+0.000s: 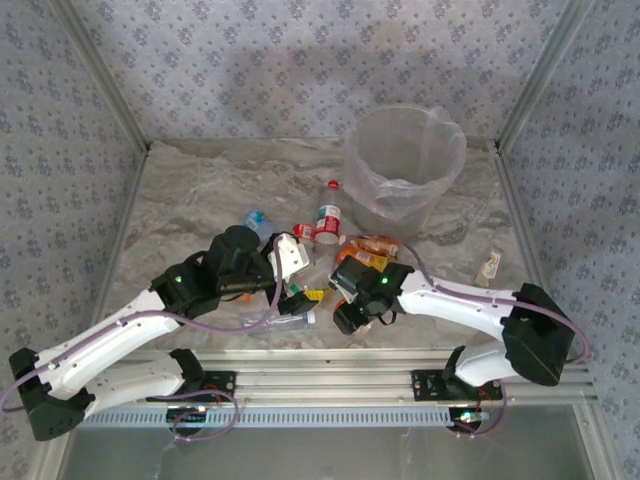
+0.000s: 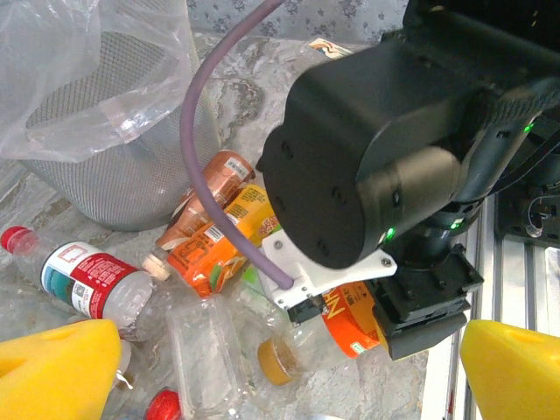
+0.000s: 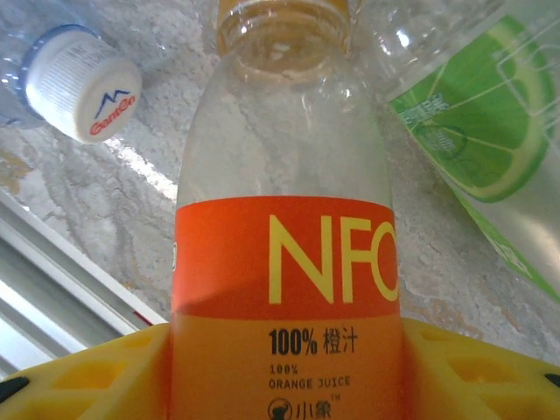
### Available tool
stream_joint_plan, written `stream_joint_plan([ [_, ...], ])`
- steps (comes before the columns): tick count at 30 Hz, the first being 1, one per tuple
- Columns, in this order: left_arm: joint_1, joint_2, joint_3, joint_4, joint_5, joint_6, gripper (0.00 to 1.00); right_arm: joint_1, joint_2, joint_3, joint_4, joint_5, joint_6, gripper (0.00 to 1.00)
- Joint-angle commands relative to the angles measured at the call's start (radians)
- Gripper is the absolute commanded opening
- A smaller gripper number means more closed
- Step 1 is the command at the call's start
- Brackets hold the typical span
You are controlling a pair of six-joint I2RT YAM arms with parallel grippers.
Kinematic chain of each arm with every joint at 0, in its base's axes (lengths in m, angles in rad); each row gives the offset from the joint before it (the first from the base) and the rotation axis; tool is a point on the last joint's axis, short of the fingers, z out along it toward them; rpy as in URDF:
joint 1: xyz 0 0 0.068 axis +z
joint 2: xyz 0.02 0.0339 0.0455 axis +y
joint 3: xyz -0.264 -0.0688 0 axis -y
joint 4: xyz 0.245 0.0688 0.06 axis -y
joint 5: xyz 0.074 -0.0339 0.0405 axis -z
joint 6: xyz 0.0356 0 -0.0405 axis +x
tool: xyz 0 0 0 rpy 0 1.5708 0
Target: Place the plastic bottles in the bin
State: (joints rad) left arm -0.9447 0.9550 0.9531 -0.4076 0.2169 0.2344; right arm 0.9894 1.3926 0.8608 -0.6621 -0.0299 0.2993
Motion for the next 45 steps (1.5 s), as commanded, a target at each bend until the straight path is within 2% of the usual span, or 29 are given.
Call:
stream_joint_plan([
  [1,-0.005,-0.020,0.001,0.021,0.009,-0.013,1.00,0.008,0.059,0.004,-0.023,0.048,0.012,0.60],
  [7,-0.005,-0.016,0.000,0.020,0.011,-0.012,1.00,0.021,0.147,0.030,-0.039,0.074,0.006,0.62],
  [12,-0.005,-0.013,-0.001,0.021,0.014,-0.013,1.00,0.034,0.191,0.052,-0.047,0.084,-0.002,0.70],
  [13,-0.005,-0.012,-0.001,0.022,0.015,-0.013,1.00,0.035,0.196,0.055,-0.049,0.086,-0.002,0.70],
  [16,-0.006,-0.010,-0.001,0.020,0.015,-0.012,1.00,0.037,0.206,0.062,-0.053,0.090,-0.005,0.58],
  [20,-0.005,-0.009,-0.002,0.021,0.014,-0.012,1.00,0.041,0.192,0.066,-0.052,0.086,-0.005,0.56],
  [25,-0.005,-0.010,-0.001,0.021,0.015,-0.014,1.00,0.040,0.130,0.067,-0.059,0.059,-0.001,0.55],
  [31,-0.005,-0.021,-0.004,0.049,0.017,-0.033,1.00,0.018,-0.014,0.058,-0.059,0.024,0.015,0.55],
  [40,0.032,-0.014,0.013,0.206,0.057,-0.168,1.00,-0.053,-0.247,0.113,-0.062,0.012,0.020,0.54],
  [45,0.074,0.014,0.044,0.287,0.090,-0.250,1.00,-0.102,-0.312,0.198,-0.059,0.020,-0.008,0.54],
])
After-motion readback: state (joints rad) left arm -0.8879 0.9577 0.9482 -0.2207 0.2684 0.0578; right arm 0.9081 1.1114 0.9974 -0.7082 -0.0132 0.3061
